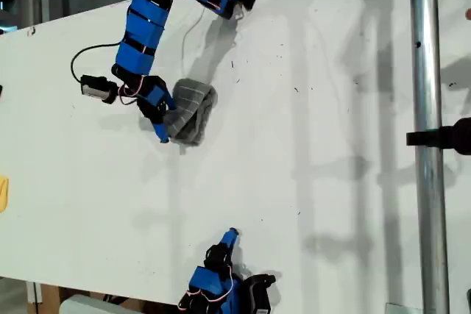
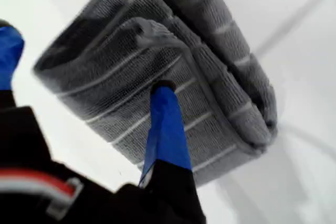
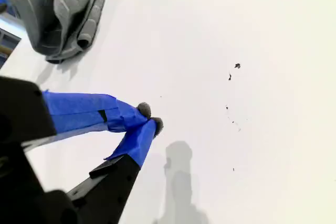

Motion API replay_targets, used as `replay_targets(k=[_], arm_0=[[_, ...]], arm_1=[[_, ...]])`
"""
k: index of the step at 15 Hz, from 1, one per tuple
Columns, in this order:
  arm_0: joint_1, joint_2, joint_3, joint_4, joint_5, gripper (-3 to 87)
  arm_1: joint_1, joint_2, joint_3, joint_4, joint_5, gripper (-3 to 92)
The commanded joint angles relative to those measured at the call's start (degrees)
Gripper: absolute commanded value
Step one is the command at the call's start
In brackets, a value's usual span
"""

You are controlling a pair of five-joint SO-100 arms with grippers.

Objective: Grasp corners of a towel and fold twice.

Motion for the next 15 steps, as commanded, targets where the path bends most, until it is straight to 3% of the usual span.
replay_targets(k=[1,3,5,7,8,10,12,13,15], arm_0=[[0.4,0.4,0.4,0.2,-1.0,-2.7],[-0.2,0.4,0.4,1.8,-3.6,-2.4],[-0.1,0.4,0.4,2.3,-5.9,-2.6],[-0.6,0.4,0.4,2.3,-5.0,-2.3],[-0.8,0.4,0.4,2.3,-3.6,-2.6],[-1.7,0.4,0.4,2.4,-5.1,-2.6],[-4.4,0.4,0.4,2.4,-3.8,-2.4],[-5.6,0.4,0.4,2.4,3.2,-2.4],[-5.7,0.4,0.4,2.5,30.3,-2.4]], arm_1=[[2.9,12.5,-3.6,-4.9,-3.3,49.9],[4.2,21.0,3.6,-1.4,-3.3,46.2],[2.7,36.5,21.6,-0.7,-1.1,15.0],[-1.6,61.3,45.8,-0.8,7.9,-0.3],[-4.1,76.9,57.1,1.2,12.0,-0.3],[-8.3,106.0,72.5,13.5,20.7,-0.3],[-8.8,107.1,77.8,17.1,27.7,3.8],[-10.9,106.9,80.1,16.3,36.7,18.3],[-13.4,106.9,80.2,18.5,27.2,19.1]])
